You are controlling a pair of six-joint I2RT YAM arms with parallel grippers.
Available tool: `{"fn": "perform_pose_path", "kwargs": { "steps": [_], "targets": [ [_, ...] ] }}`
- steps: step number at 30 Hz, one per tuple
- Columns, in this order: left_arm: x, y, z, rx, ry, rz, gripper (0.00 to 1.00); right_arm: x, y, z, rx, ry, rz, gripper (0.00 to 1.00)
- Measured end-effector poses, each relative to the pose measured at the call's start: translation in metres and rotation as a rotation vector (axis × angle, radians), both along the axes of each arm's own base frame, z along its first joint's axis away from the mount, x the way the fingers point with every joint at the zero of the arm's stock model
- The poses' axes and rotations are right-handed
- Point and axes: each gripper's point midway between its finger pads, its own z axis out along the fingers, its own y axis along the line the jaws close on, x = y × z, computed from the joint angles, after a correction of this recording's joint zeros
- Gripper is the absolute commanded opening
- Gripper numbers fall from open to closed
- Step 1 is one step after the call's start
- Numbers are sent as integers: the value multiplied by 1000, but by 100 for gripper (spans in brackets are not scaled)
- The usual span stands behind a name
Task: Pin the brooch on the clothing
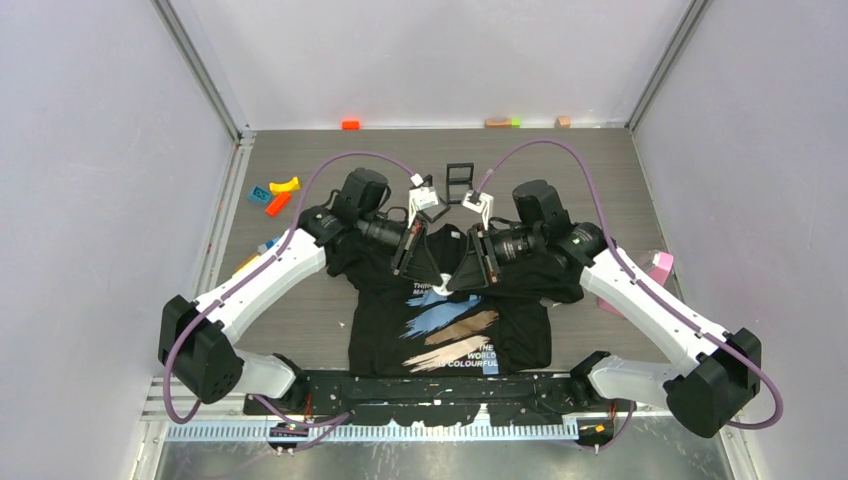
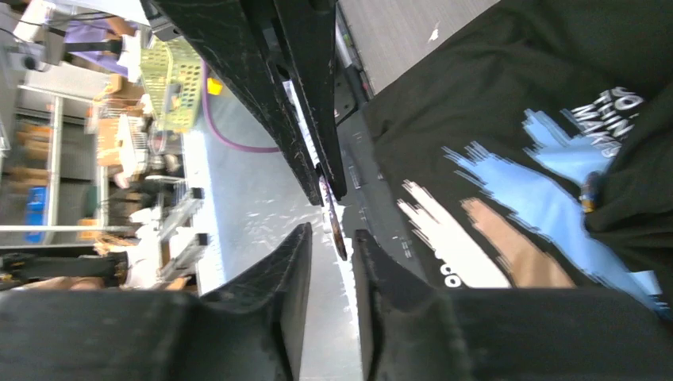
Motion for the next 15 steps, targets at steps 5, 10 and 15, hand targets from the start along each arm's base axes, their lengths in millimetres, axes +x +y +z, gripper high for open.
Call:
{"fn": "perform_pose_path", "kwargs": {
  "steps": [5, 10, 15],
  "targets": [
    [6, -1, -4, 25, -21, 37, 0, 12, -9, 8, -14, -85, -91, 66],
    [21, 4, -4, 26, -45, 120, 0, 22, -21, 26, 8, -193, -204, 73],
    [53, 20, 6, -13, -52, 282, 0, 35, -30, 30, 57, -244, -355, 74]
  ]
}}
